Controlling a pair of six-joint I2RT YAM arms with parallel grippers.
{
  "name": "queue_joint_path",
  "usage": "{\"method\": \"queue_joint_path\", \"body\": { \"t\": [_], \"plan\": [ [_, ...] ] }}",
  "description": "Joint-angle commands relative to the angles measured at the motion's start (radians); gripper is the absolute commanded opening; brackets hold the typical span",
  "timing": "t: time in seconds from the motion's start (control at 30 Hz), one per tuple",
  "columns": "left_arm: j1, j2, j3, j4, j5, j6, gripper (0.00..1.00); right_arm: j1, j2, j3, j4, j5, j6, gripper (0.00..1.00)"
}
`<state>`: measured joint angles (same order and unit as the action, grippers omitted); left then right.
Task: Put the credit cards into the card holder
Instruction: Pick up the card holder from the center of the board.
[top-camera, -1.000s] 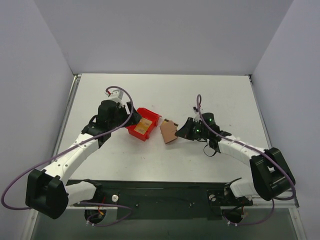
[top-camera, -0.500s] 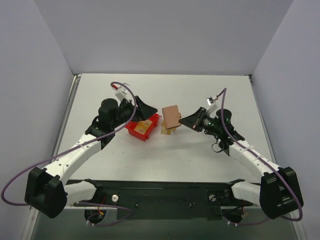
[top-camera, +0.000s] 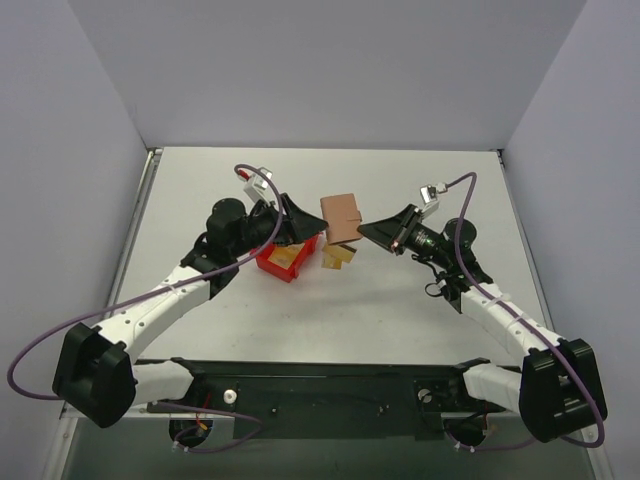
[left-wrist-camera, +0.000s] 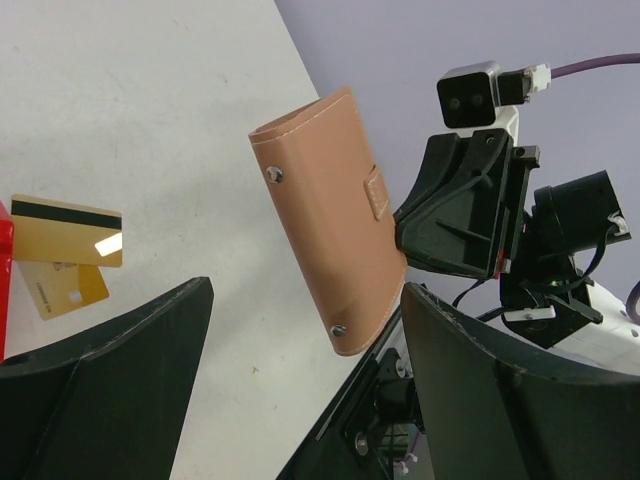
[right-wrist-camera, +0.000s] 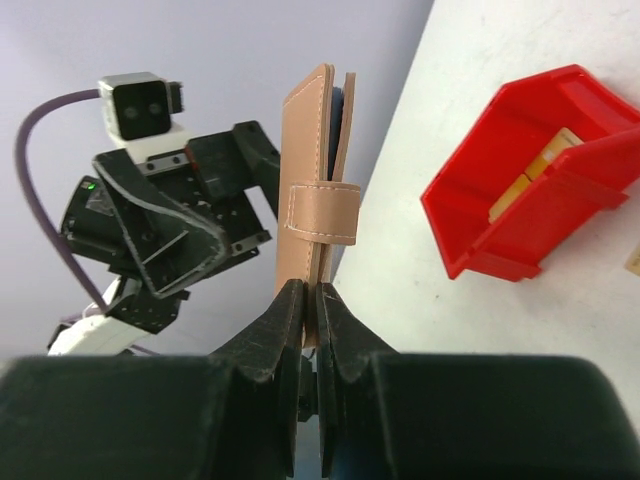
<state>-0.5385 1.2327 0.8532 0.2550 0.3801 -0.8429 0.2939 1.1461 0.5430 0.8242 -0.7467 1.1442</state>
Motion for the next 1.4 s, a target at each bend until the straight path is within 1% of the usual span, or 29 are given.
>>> {"method": "queue_joint_path", "body": {
  "t": [0.0, 0.13, 0.4, 0.7, 0.77, 0.8, 0.93, 0.97, 1.0, 1.03, 1.07, 1.1, 1.2, 1.23, 1.27, 1.3, 1.33, 1.37],
  "plan": [
    [-0.023, 0.016, 0.036, 0.086, 0.025, -0.016, 0.87, -0.006, 0.001, 0.006, 0.205, -0.071, 0.083, 0.00],
    [-0.032, 0.028, 0.046, 0.093, 0.025, -0.018, 0.87, -0.006, 0.006, 0.012, 0.251, -0.101, 0.107, 0.00],
    [-0.044, 0.036, 0.079, 0.107, 0.036, -0.030, 0.86, 0.004, 0.000, 0.020, 0.216, -0.120, 0.083, 0.00],
    [-0.055, 0.047, 0.084, 0.158, 0.054, -0.058, 0.78, 0.022, -0.003, 0.029, 0.179, -0.123, 0.052, 0.00],
    [-0.058, 0.047, 0.078, 0.173, 0.062, -0.064, 0.67, 0.025, -0.003, 0.029, 0.170, -0.120, 0.043, 0.00],
    [-0.060, 0.047, 0.075, 0.176, 0.063, -0.068, 0.64, 0.027, -0.003, 0.029, 0.162, -0.118, 0.039, 0.00],
    [-0.064, 0.040, 0.063, 0.190, 0.062, -0.070, 0.49, 0.027, -0.003, 0.029, 0.145, -0.114, 0.025, 0.00],
    [-0.066, 0.040, 0.063, 0.188, 0.060, -0.068, 0.42, 0.027, -0.003, 0.031, 0.141, -0.114, 0.022, 0.00],
    [-0.066, 0.036, 0.061, 0.188, 0.063, -0.064, 0.40, 0.028, -0.006, 0.031, 0.138, -0.111, 0.016, 0.00],
    [-0.067, 0.036, 0.063, 0.187, 0.062, -0.061, 0.32, 0.028, -0.008, 0.032, 0.124, -0.109, 0.011, 0.00],
    [-0.067, 0.033, 0.063, 0.185, 0.062, -0.056, 0.29, 0.028, -0.016, 0.032, 0.121, -0.109, 0.002, 0.00],
    [-0.069, 0.033, 0.063, 0.182, 0.063, -0.053, 0.22, 0.028, -0.019, 0.034, 0.103, -0.106, -0.004, 0.00],
    [-0.074, 0.028, 0.072, 0.161, 0.059, -0.025, 0.10, 0.028, -0.043, 0.047, 0.041, -0.100, -0.052, 0.01],
    [-0.077, 0.028, 0.075, 0.146, 0.056, -0.015, 0.06, 0.028, -0.049, 0.051, 0.011, -0.097, -0.066, 0.04],
    [-0.078, 0.022, 0.082, 0.133, 0.048, 0.008, 0.03, 0.028, -0.060, 0.061, -0.012, -0.095, -0.093, 0.16],
    [-0.084, 0.019, 0.092, 0.095, 0.028, 0.049, 0.00, 0.028, -0.066, 0.077, -0.055, -0.097, -0.107, 0.24],
    [-0.095, 0.010, 0.113, 0.069, 0.017, 0.082, 0.00, 0.028, -0.083, 0.084, -0.075, -0.097, -0.142, 0.33],
    [-0.104, 0.004, 0.125, -0.006, -0.031, 0.152, 0.00, 0.030, -0.092, 0.103, -0.129, -0.097, -0.158, 0.38]
  ]
}}
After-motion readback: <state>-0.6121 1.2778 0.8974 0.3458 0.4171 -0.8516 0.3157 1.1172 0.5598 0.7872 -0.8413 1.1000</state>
